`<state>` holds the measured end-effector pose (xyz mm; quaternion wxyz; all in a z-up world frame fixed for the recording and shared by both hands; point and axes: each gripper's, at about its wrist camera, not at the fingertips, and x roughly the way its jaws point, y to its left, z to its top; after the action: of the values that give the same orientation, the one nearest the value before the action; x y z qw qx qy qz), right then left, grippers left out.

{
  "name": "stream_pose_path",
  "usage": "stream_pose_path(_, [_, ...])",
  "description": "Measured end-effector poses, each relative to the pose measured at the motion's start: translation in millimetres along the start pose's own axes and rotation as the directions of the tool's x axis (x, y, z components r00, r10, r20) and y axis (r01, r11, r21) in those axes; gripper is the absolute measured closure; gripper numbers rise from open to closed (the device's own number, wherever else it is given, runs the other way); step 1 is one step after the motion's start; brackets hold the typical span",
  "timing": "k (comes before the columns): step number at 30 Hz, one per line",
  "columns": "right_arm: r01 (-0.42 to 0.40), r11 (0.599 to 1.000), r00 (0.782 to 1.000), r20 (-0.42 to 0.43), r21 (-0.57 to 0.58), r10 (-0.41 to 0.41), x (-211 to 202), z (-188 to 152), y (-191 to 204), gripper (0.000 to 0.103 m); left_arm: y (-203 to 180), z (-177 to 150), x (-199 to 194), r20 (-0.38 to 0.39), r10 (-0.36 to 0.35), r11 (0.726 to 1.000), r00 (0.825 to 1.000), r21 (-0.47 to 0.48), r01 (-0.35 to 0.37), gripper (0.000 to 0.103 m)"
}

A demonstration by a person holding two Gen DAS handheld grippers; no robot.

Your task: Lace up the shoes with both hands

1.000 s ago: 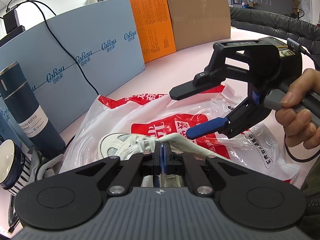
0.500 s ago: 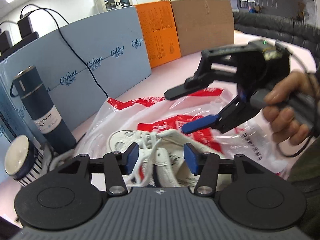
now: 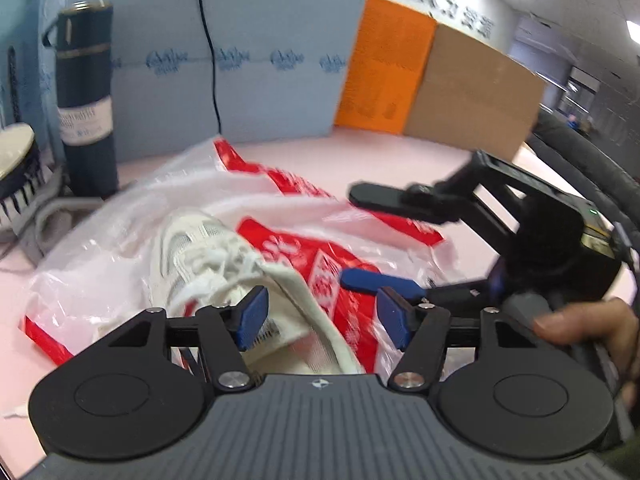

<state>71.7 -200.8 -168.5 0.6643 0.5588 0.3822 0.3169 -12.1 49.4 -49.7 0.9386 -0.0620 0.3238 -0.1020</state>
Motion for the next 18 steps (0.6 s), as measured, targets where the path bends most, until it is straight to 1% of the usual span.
stream_pose_path(2, [0.007, 1.0, 1.0, -0.003, -0.016, -0.007, -4.4, 1.3, 1.4, 0.042, -4.1, -0.7, 2.4, 0.037, 0.048, 0.998, 0.998, 0.03, -0.049, 0.062])
stream_pose_path(3, [0.011, 1.0, 1.0, -0.005, -0.024, -0.011, -6.6, 2.0, 2.1, 0.042, -5.8, -2.0, 4.8, 0.037, 0.078, 0.996, 0.996, 0.05, -0.08, 0.073])
stream_pose_path(4, [0.012, 1.0, 1.0, -0.006, -0.028, -0.012, -8.7, 2.7, 1.9, 0.042, -6.7, -3.2, 7.2, 0.028, 0.107, 0.992, 0.994, 0.067, -0.108, 0.079])
stream_pose_path(8, [0.022, 0.999, 1.0, -0.006, -0.033, -0.023, -15.0, 6.2, 0.4, 0.042, -0.9, -4.0, 6.8, 0.015, 0.114, 0.993, 0.993, 0.008, -0.114, 0.081])
stream_pose_path(11, [0.029, 0.998, 0.999, -0.027, -0.05, -0.03, -13.2, 7.9, 1.4, 0.042, 3.8, -1.9, 10.7, -0.011, 0.11, 0.988, 0.994, -0.103, -0.111, 0.08])
stream_pose_path(13, [0.028, 0.998, 0.999, -0.043, -0.06, -0.031, -11.3, 8.6, 2.5, 0.042, 3.7, -1.2, 17.0, -0.024, 0.105, 0.985, 0.994, -0.135, -0.107, 0.079])
stream_pose_path(15, [0.027, 0.997, 0.998, -0.053, -0.079, -0.031, -11.3, 9.9, 4.7, 0.042, -1.1, -4.7, 17.2, 0.004, 0.122, 0.988, 0.993, -0.099, -0.121, 0.08])
stream_pose_path(16, [0.027, 0.996, 0.998, -0.055, -0.09, -0.032, -11.8, 10.8, 6.0, 0.042, -3.8, -6.4, 17.4, 0.022, 0.132, 0.99, 0.991, -0.055, -0.13, 0.081])
stream_pose_path(18, [0.026, 0.993, 0.998, -0.06, -0.112, -0.033, -13.1, 12.7, 8.6, 0.042, -11.5, -11.3, 17.4, 0.054, 0.128, 0.989, 0.99, 0.071, -0.132, 0.082])
